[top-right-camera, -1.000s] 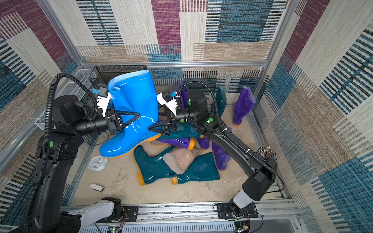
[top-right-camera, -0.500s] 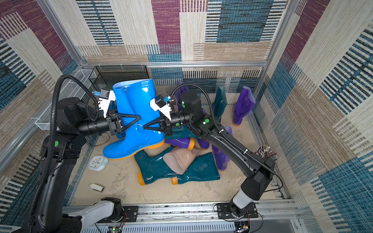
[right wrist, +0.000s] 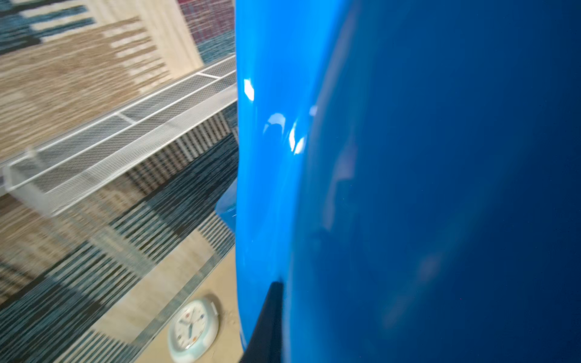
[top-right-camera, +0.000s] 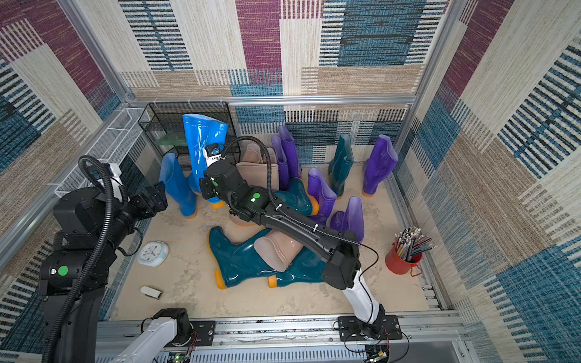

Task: Match and arrange rain boots in pairs
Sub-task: Place the rain boot at the center of the board.

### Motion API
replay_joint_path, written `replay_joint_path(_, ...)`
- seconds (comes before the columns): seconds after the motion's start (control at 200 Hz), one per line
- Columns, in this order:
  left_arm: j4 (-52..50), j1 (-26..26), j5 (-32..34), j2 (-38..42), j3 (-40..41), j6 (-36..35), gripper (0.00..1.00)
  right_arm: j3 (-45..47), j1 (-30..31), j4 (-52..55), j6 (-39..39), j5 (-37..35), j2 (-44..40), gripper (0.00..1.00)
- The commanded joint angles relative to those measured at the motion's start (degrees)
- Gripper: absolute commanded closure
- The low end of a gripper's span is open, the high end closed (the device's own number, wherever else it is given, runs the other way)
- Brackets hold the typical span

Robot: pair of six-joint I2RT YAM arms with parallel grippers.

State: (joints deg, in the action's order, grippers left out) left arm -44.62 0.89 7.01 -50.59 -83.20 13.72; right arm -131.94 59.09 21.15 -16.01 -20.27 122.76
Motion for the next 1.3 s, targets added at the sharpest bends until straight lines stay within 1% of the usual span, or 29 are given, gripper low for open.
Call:
replay_joint_path(0.0, 2.4, 1.1, 4.1, 0.2, 1.7, -1.0, 0.04, -5.2, 2.1, -3.5, 0.0, -10.0, 4.6, 1.00)
replay_joint_path(0.13, 3.7, 2.4, 3.6, 0.9, 4.4, -0.2, 0.04, -11.2, 2.3, -4.1, 0.8, -13.2, 10.7, 1.00)
replay_joint_path(0.22, 4.5, 3.1, -0.1, 2.7, 6.1, 2.3, 0.04, -14.7, 2.4, -5.3, 1.8, -14.7, 14.4, 1.00)
replay_joint_path(0.305, 6.8, 3.1, -2.2, 5.2, 9.1, 4.5, 0.04, -15.0, 2.4, -7.7, 3.2, -15.7, 16.5, 1.00)
replay_joint_path(0.506, 7.6, 3.3, -4.7, 5.4, 12.7, 5.4, 0.04, -15.3, 2.2, -13.7, 6.4, -19.9, 21.6, 1.00)
replay_joint_path(0.671, 8.2, 3.6, -4.9, 5.7, 14.1, 4.5, 0.04, -15.3, 1.4, -21.5, 9.5, -19.9, 26.3, 1.00)
replay_joint_path(0.796, 8.6, 3.7, -5.0, 5.7, 14.4, 4.5, 0.04, -15.6, 1.0, -26.2, 9.6, -19.2, 30.2, 1.00)
replay_joint_path(0.841, 8.9, 3.8, -5.6, 5.7, 14.5, 4.5, 0.04, -15.6, 1.0, -28.0, 10.5, -17.8, 31.3, 1.00)
replay_joint_path(0.851, 9.0, 3.8, -5.8, 5.7, 14.5, 4.4, 0.04, -15.6, -0.5, -28.5, 10.5, -17.7, 31.6, 1.00)
replay_joint_path(0.906, 9.4, 3.8, -6.6, 5.5, 14.7, 4.4, 0.04, -15.8, -1.0, -30.6, 10.8, -16.3, 33.1, 1.00)
replay_joint_path(0.927, 9.5, 3.8, -6.7, 5.4, 14.8, 4.5, 0.04, -15.9, -1.0, -31.0, 10.8, -15.9, 33.7, 0.98)
replay_joint_path(0.967, 9.7, 3.8, -6.7, 5.2, 14.9, 4.5, 0.04, -16.5, -1.1, -31.3, 11.0, -15.2, 34.8, 0.90)
replay_joint_path(1.027, 9.9, 3.8, -7.0, 4.8, 15.2, 4.3, 0.04, -17.2, -1.3, -31.0, 10.8, -14.6, 36.2, 0.87)
replay_joint_path(1.067, 10.3, 3.9, -7.3, 4.6, 15.3, 4.4, 0.04, -17.3, -1.4, -30.3, 10.0, -13.7, 36.7, 0.80)
replay_joint_path(1.092, 10.5, 3.9, -7.7, 4.5, 15.5, 4.5, 0.04, -17.4, -1.7, -29.5, 9.4, -12.6, 36.9, 0.72)
replay_joint_path(1.132, 10.7, 3.9, -8.3, 4.1, 15.7, 4.8, 0.04, -17.4, -1.7, -28.1, 8.7, -11.3, 36.8, 0.56)
replay_joint_path(1.197, 11.0, 3.9, -9.5, 3.6, 16.0, 5.3, 0.04, -17.3, -1.5, -26.6, 8.5, -9.1, 36.8, 0.33)
replay_joint_path(1.242, 11.3, 3.9, -9.9, 3.4, 16.2, 5.7, 0.04, -17.3, -1.3, -25.4, 8.5, -6.8, 36.6, 0.23)
replay_joint_path(1.297, 11.5, 4.0, -10.6, 3.1, 16.2, 6.1, 0.04, -17.3, -0.5, -24.4, 9.2, -6.1, 36.4, 0.12)
